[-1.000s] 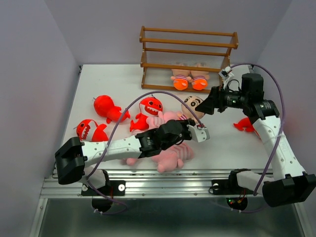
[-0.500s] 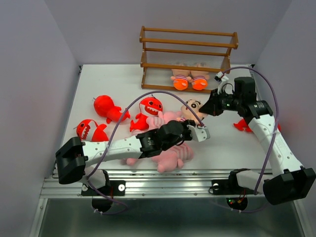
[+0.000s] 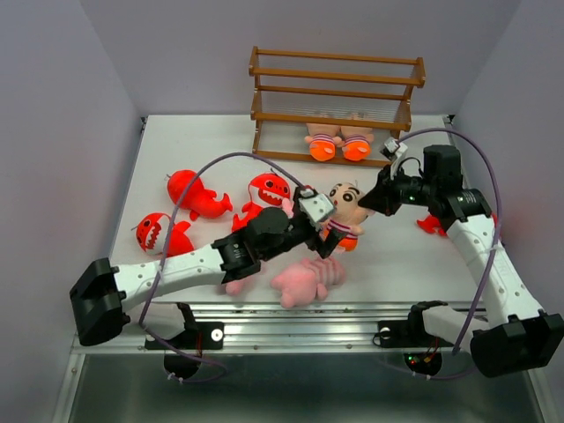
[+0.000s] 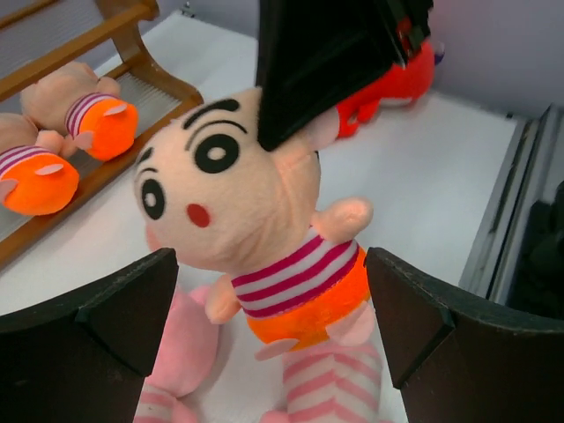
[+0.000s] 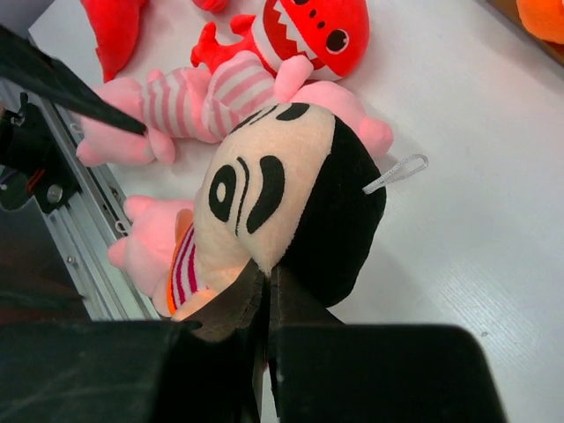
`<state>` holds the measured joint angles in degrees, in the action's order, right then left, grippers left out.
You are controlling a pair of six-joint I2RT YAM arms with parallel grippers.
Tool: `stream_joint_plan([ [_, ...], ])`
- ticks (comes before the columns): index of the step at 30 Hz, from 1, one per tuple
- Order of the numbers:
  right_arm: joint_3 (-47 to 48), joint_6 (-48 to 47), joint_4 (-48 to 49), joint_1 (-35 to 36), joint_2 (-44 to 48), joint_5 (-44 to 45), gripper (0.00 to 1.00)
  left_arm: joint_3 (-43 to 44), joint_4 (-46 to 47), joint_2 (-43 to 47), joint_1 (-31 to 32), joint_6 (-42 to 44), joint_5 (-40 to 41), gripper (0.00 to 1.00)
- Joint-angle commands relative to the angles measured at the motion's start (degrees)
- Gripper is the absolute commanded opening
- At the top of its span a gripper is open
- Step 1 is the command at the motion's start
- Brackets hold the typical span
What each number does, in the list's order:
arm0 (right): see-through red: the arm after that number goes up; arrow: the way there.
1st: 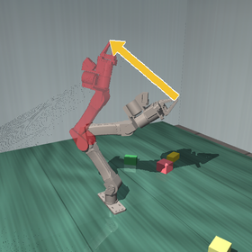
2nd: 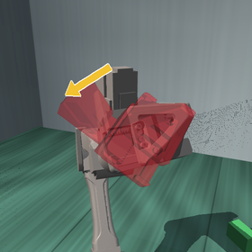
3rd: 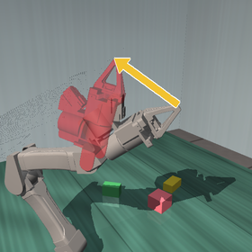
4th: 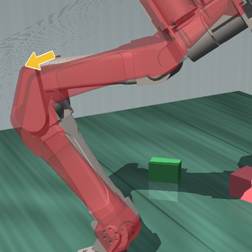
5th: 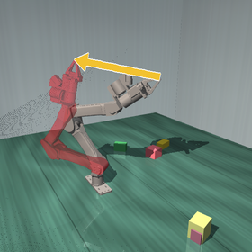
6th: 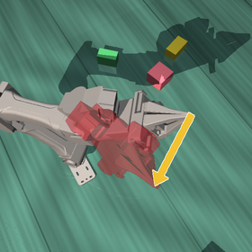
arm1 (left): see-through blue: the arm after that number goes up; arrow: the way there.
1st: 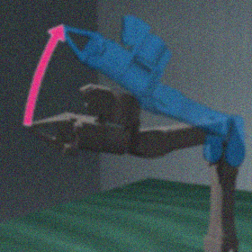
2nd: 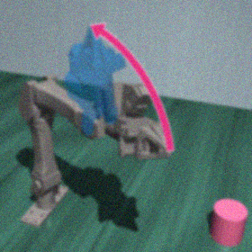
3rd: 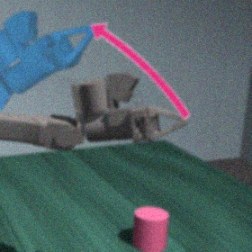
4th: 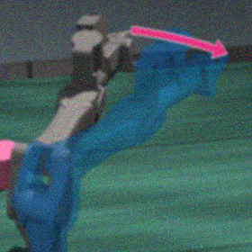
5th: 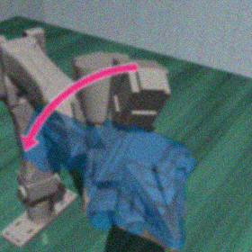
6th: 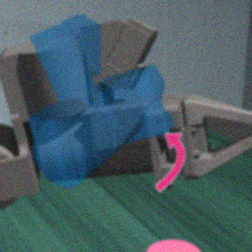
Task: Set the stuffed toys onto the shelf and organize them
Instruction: Pass the stuffed toy from the left arm to the right
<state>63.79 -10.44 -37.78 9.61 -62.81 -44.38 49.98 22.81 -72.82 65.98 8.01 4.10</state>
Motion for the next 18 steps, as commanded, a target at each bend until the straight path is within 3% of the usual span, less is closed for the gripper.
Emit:
stream_joint_plan([
  [1,0.46,-5.29,2.18,-3.18,-0.82,-6.76,0.01,-4.43,10.93,7.5,-7.41,-16.25,-10.59,0.99],
  [4,0.9,-6.78,2.8,-6.78,-1.79,-17.09,0.01,-7.69,13.93,10.5,-13.58,-26.61,-17.08,0.99],
  [9,0.81,-9.59,3.5,-13.29,-5.21,-34.17,0.01,-9.02,14.89,8.66,-18.6,-33.4,-25.79,0.99],
  [18,1.95,-15.05,3.59,-18.39,-13.74,-47.36,0.01,-9.11,21.48,2.6,-19.66,-37.19,-30.11,0.99],
])
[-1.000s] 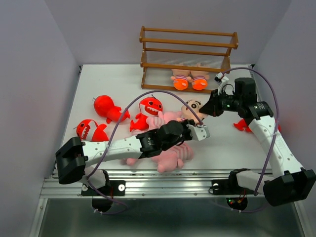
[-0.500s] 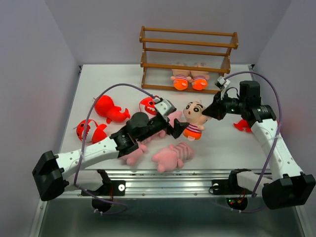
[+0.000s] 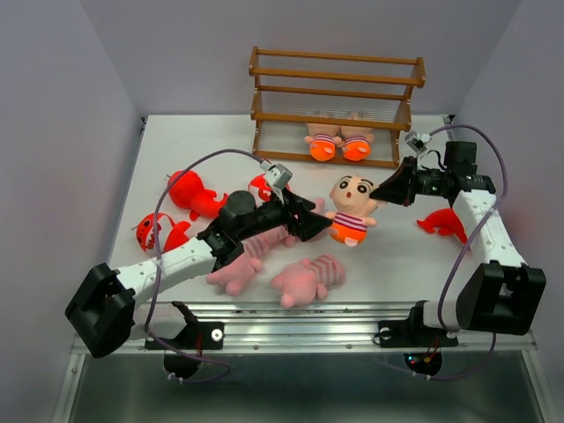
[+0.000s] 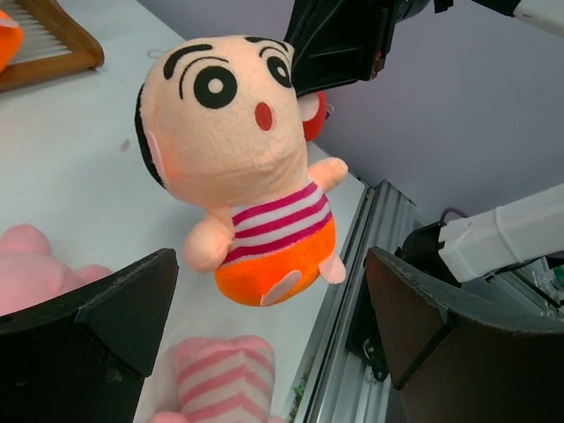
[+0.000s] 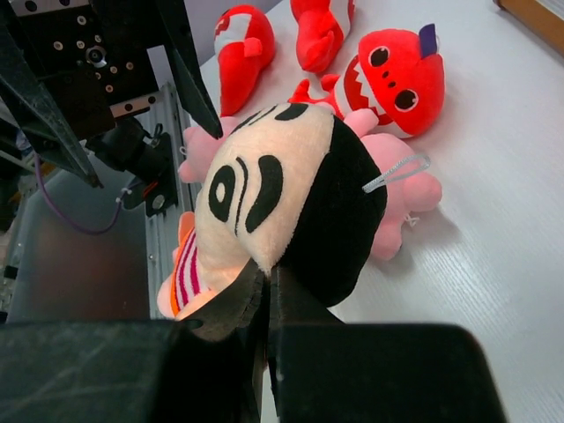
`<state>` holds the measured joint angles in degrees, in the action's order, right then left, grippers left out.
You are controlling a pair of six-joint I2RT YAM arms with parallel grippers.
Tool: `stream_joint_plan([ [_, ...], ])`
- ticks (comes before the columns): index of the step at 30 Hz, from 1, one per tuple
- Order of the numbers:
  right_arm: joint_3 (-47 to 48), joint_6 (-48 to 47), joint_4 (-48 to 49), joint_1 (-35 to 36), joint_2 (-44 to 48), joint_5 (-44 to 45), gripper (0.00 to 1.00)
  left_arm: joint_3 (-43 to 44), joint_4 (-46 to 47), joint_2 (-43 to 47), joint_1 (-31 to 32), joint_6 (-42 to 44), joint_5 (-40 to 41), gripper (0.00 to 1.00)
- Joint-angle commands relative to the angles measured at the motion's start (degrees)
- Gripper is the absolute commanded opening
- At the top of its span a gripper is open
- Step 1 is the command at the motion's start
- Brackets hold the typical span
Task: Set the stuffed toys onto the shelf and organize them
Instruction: Pass the stuffed toy from the left arm to the right, then pass the stuffed toy from the right arm to the left
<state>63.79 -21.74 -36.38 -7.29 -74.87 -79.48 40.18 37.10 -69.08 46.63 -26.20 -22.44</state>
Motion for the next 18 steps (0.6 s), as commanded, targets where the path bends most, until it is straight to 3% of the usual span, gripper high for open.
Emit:
stream_joint_plan([
  [1,1.87,-4.53,2.19,-2.46,-2.2,-12.97,0.01,1.21,7.54,-1.84,-0.31,-3.85,-3.67,0.99],
  [10,-2.35,-7.62,2.02,-6.33,-1.95,-14.12,0.01,2.36,11.94,-9.67,-0.23,-10.01,-7.53,0.99],
  [18,-3.67,-7.88,1.93,-6.33,-0.45,-14.38,0.03,3.23,15.01,-14.32,2.58,-13.0,-5.34,0.98],
])
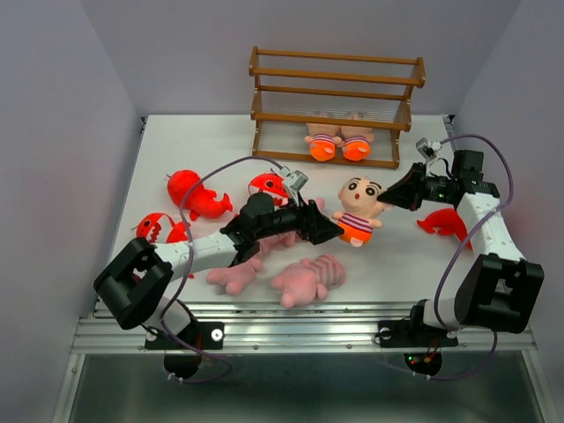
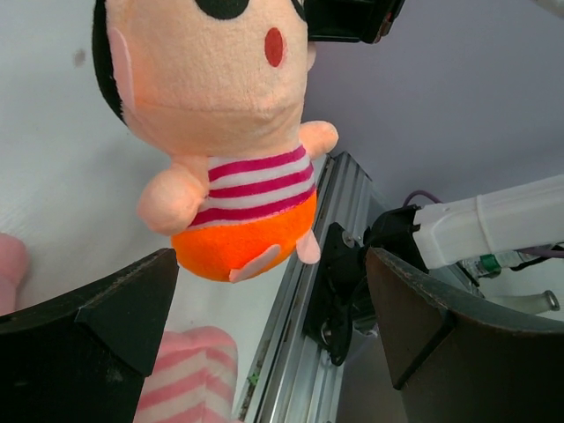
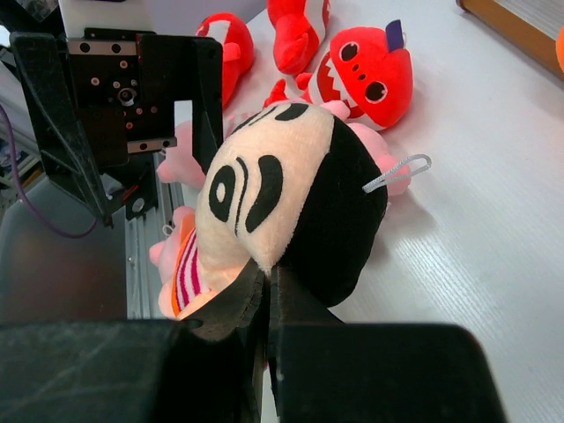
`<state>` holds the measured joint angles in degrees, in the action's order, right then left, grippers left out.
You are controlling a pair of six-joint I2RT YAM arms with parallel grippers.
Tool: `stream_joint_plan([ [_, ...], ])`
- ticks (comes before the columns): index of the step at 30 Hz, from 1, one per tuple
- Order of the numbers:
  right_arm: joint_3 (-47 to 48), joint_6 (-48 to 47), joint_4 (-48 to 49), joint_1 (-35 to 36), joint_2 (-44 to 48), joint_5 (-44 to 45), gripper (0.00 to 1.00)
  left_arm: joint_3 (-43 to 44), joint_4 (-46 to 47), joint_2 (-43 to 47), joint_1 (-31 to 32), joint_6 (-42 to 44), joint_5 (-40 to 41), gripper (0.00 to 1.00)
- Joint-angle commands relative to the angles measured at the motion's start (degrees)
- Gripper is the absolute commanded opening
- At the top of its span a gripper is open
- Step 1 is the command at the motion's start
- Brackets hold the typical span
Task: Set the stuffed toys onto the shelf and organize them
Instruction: Pass the stuffed toy from the right arm to the left
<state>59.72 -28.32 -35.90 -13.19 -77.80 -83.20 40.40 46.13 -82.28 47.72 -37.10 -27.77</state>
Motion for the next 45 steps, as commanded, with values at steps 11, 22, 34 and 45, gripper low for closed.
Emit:
stream_joint_plan([
  [11,-0.13,-1.66,1.45,-0.95,3.0,-9.7,0.04,6.79,4.94,-5.87,3.25,-3.33,1.58,0.8],
  [22,-0.05,-1.83,1.45,-0.96,2.65,-9.17,0.04,7.5,-2.44,-6.31,3.6,0.19,6.94,0.82],
  [34,-0.49,-2.18,1.45,-0.96,2.22,-10.67,0.04,9.78,2.2,-9.65,4.04,-2.18,2.64,0.79],
  [45,-0.4,-2.09,1.53,-0.96,2.04,-8.91,0.08,10.66,5.03,-9.66,3.87,-3.51,1.04,0.16],
])
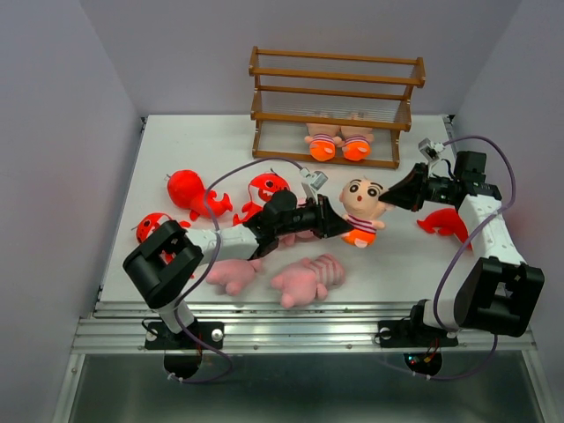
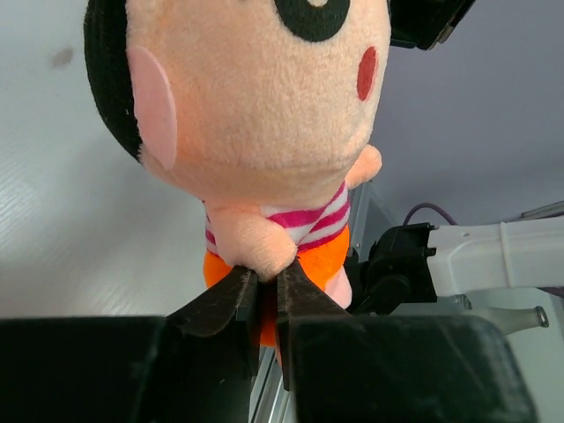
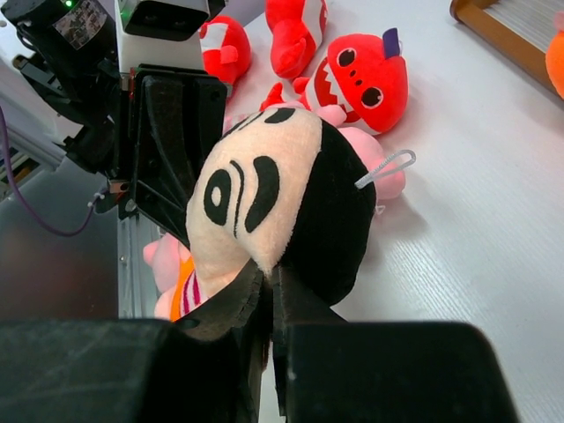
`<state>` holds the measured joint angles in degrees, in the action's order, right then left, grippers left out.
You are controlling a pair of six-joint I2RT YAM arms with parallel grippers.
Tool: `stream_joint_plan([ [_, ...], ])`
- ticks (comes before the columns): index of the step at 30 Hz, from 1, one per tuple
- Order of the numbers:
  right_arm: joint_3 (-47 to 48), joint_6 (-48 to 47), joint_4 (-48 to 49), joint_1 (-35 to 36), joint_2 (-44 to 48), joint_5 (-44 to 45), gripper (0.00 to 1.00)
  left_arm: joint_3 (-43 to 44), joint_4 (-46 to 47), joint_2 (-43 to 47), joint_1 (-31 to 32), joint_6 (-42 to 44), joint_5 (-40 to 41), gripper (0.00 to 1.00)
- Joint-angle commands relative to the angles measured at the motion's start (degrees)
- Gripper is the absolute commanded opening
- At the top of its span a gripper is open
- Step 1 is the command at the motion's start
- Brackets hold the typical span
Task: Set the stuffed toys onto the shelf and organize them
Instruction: Pass the stuffed toy from the right arm to the left, then place the stuffed toy onto shelf
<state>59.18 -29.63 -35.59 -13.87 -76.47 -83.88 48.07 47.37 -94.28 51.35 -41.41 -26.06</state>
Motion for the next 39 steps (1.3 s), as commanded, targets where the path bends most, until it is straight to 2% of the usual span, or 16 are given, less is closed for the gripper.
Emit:
stream_joint_plan([
  [1,0.15,-0.78,1.32,-0.28,1.05,-7.36,0.1,3.08,1.6,2.69,-0.11,1.59,-0.13,0.15],
  [3,0.24,-0.87,1.32,-0.28,1.49,-5.52,0.21,3.52,-1.91,4.01,-0.9,3.7,1.01,0.06],
  [4,0.15,-0.87,1.4,-0.28,2.02,-4.81,0.46,3.95,-3.24,4.45,-1.95,4.4,1.28,0.0],
  [5,0.15,-0.78,1.4,-0.28,2.28,-3.76,0.6,4.3,-4.73,5.33,-2.65,6.06,1.98,0.0],
  [6,0.06,-0.78,1.58,-0.28,2.55,-2.01,0.99,4.83,-8.23,5.6,-3.36,7.12,2.16,0.0],
  [11,0.68,1.92,2.54,-0.28,2.55,3.09,1.0,9.74,-19.67,5.78,-9.16,14.67,3.21,0.0],
  [16,-3.71,16.42,18.67,-0.28,4.83,10.72,1.0,15.81,-32.51,3.49,-15.39,21.1,4.53,0.0],
  [21,-5.3,20.13,21.79,-0.28,6.5,13.39,1.0,20.92,-39.63,0.33,-19.53,23.3,4.62,0.0],
  [31,-5.48,20.49,22.24,-0.28,6.42,13.48,1.0,21.01,-40.43,-3.36,-23.49,21.55,0.84,0.0],
  [39,-5.56,20.49,22.32,-0.28,5.98,13.04,1.0,22.32,-34.99,-7.23,-27.36,16.63,-3.73,0.0],
])
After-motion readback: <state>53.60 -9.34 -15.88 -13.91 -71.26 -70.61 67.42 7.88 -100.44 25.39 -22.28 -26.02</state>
